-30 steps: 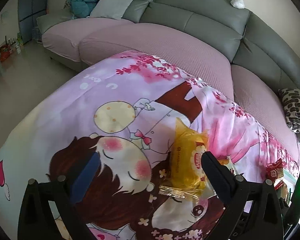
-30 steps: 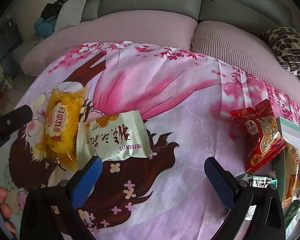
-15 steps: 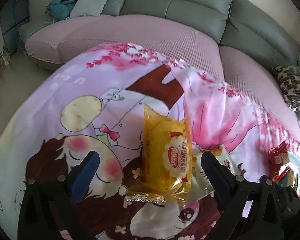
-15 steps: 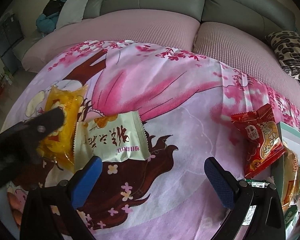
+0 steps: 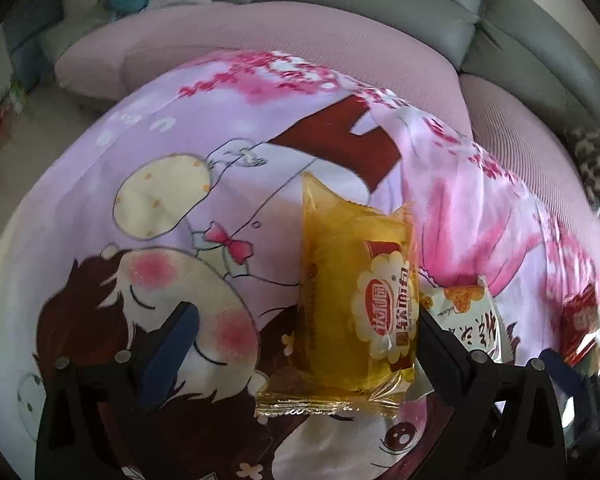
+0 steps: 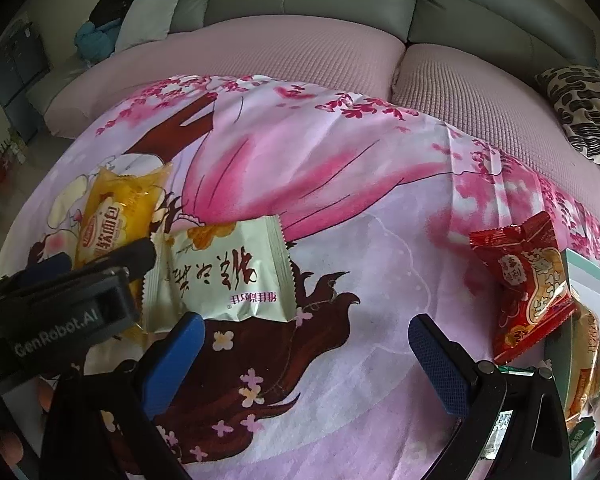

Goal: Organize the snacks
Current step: 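Grasp the yellow soft-bread bag with left tool while right grasps the white pastry pack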

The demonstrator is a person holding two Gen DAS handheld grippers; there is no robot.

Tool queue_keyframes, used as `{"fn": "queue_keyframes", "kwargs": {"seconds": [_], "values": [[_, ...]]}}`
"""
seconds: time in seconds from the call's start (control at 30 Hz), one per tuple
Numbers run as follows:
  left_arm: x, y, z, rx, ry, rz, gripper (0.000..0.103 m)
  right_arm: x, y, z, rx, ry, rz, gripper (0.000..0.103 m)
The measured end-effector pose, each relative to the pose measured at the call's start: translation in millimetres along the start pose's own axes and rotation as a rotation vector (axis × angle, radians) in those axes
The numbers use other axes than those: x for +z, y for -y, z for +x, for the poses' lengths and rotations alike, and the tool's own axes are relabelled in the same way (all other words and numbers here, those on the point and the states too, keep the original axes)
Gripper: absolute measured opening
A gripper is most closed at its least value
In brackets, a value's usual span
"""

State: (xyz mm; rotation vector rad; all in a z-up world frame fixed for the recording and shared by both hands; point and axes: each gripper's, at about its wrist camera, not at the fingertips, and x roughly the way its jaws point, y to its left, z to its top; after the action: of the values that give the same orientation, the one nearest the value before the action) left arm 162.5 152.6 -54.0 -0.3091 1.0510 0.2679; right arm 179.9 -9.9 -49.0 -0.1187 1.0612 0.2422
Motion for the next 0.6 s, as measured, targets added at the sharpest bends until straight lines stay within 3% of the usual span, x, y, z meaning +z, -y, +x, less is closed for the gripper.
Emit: {"fn": "queue_keyframes", "kwargs": {"seconds": [0.6], "values": [[6.5,-38.0,-20.0,0.024,0.0,-0.124,0.101,6.1,-27.3,-1.1,0.054,-0.004,-0.053,0.103]]}}
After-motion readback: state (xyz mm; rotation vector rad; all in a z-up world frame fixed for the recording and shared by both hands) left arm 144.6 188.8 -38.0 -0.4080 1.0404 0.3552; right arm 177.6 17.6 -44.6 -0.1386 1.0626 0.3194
